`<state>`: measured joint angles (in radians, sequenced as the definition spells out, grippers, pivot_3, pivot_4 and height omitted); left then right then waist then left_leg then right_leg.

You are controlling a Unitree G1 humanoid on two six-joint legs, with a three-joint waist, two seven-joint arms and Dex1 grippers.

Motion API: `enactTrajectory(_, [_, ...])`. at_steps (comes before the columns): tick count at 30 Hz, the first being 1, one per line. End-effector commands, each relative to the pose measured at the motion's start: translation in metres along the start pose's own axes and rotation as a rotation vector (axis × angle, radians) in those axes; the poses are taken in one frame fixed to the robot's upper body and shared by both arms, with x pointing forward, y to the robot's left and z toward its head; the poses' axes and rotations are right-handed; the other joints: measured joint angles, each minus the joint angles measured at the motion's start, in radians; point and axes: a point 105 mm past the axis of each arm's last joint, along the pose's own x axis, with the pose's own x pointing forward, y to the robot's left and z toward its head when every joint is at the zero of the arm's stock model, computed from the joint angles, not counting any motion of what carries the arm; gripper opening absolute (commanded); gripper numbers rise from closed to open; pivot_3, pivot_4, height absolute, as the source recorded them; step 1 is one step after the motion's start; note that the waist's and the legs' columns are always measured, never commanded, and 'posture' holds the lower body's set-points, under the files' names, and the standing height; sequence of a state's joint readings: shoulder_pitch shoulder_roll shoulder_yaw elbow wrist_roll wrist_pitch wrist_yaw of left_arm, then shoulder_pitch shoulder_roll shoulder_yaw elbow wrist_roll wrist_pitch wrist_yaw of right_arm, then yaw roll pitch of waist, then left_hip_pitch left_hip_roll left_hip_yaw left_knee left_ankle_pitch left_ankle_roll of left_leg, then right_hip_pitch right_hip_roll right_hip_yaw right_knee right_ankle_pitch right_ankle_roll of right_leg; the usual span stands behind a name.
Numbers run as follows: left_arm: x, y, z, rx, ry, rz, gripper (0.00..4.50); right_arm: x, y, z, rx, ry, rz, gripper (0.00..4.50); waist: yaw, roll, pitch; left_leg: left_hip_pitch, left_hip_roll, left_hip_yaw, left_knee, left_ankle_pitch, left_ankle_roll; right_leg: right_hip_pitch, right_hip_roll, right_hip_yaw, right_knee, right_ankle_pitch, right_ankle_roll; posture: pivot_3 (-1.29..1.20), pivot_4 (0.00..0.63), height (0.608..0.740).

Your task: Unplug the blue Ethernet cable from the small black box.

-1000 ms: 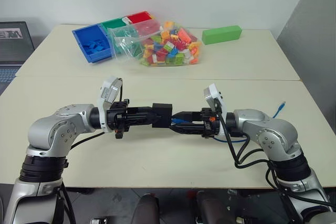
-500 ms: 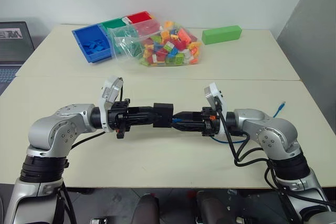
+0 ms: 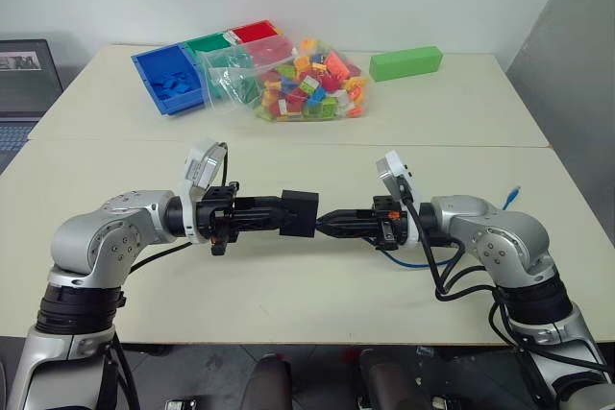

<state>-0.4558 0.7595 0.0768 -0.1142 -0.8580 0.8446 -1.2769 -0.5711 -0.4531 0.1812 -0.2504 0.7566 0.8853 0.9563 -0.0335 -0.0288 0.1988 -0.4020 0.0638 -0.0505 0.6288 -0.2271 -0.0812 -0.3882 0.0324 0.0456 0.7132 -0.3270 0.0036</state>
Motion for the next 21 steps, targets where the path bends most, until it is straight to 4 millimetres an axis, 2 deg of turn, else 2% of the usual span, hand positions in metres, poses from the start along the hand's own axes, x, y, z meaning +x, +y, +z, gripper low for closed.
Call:
enactTrajectory(1, [-0.003,-0.006,0.009,0.04,0.001,-0.011,0.77,0.0,0.002,0.009,-0.044,0.005,0.021,0.03,0.0,0.0,0.0,0.0,0.0,0.0,0.0,0.0,0.0,0.0,0.0,0.0,0.0,0.0,0.0,0.0,0.15,0.74])
enactTrajectory(7, [-0.009,-0.004,0.009,0.04,0.003,0.013,0.77,-0.006,-0.005,0.008,-0.057,0.027,-0.01,0.03,0.0,0.0,0.0,0.0,0.0,0.0,0.0,0.0,0.0,0.0,0.0,0.0,0.0,0.0,0.0,0.0,0.15,0.74])
enactTrajectory(17, [-0.032,-0.001,0.004,0.039,0.009,0.121,0.77,-0.043,-0.03,-0.006,-0.079,0.103,-0.171,0.02,0.0,0.0,0.0,0.0,0.0,0.0,0.0,0.0,0.0,0.0,0.0,0.0,-0.001,0.0,0.0,0.0,0.15,0.74])
enactTrajectory(18, [-0.032,-0.001,0.003,0.04,0.008,0.127,0.77,-0.047,-0.036,-0.006,-0.086,0.097,-0.204,0.02,0.0,0.0,0.0,0.0,0.0,0.0,0.0,0.0,0.0,0.0,0.0,0.0,-0.001,0.0,0.0,0.0,0.15,0.74])
enactTrajectory(21, [-0.033,0.0,0.002,0.044,-0.001,0.157,0.77,-0.063,-0.083,-0.002,-0.168,0.073,-0.469,0.02,-0.004,0.0,0.0,0.0,0.0,0.0,0.0,0.0,0.0,0.0,0.0,0.0,-0.001,0.0,0.0,0.0,0.15,0.74])
